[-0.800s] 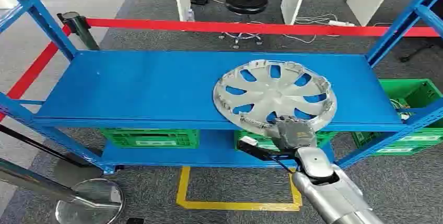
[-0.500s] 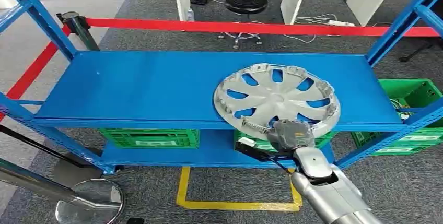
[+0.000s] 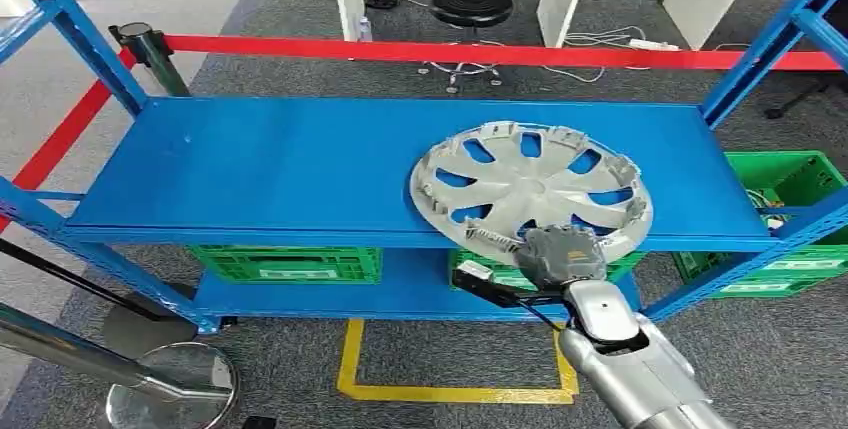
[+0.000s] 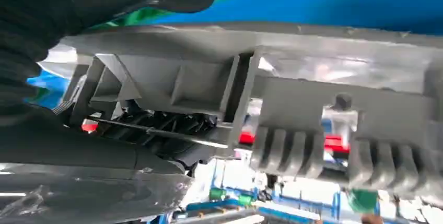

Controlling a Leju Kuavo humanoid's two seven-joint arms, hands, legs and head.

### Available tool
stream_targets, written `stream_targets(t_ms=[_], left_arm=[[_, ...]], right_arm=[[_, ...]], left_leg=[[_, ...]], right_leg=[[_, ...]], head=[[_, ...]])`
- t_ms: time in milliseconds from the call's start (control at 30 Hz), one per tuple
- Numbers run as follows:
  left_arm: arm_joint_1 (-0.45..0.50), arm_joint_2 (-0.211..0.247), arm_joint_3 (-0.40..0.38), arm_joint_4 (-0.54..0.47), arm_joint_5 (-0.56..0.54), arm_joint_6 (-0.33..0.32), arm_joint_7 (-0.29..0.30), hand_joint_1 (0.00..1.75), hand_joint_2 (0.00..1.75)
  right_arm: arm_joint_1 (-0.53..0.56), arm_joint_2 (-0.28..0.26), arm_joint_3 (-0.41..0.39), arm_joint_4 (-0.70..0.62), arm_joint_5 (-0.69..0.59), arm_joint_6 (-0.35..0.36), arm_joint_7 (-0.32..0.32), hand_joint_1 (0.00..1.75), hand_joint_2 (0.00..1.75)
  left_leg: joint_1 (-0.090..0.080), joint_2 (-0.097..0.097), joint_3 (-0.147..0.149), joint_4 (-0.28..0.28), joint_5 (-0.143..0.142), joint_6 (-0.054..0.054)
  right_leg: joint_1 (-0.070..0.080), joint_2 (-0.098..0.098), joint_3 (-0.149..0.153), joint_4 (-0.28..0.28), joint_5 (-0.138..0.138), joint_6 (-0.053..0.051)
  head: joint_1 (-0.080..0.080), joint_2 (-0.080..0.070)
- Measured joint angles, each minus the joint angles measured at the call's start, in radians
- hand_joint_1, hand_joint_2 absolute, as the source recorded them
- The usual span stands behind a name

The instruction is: Take the parts from the cabinet and place them on the table.

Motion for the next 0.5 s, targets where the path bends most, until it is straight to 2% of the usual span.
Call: stream_targets(t_ms=[167,367,400,500], left_arm=[[0.0,0.0,0.0,0.0,0.022,0.002,-0.021,0.0,0.0],[0.0,-0.001,0.0,0.0,0.026,0.003,-0.027,0.0,0.0],[0.001,-0.002,0.0,0.0,0.033,0.002,-0.034,0.0,1.75],[0.001,-0.002,0.001,0.0,0.043,0.002,-0.048,0.0,1.75]], right_arm=[[0.031,0.0,0.002,-0.114,-0.017,-0.028,-0.021,1.75,1.75],[0.046,0.0,0.001,-0.17,-0.021,-0.036,-0.028,1.75,1.75],[0.049,0.0,0.001,-0.181,-0.026,-0.054,-0.039,1.75,1.75],[0.058,0.0,0.003,-0.24,-0.029,-0.099,-0.058,1.75,1.75]], left_leg=[[0.0,0.0,0.0,0.0,0.0,0.0],[0.0,0.0,-0.001,0.0,0.0,0.0],[0.0,0.0,-0.001,0.0,0.0,0.0],[0.0,0.0,-0.001,0.0,0.0,0.0]], right_leg=[[0.0,0.0,-0.001,0.0,0.0,0.0],[0.0,0.0,-0.001,0.0,0.0,0.0],[0.0,0.0,-0.001,0.0,0.0,0.0],[0.0,0.0,-0.001,0.0,0.0,0.0]], head=[[0.0,0.0],[0.0,0.0],[0.0,0.0],[0.0,0.0]])
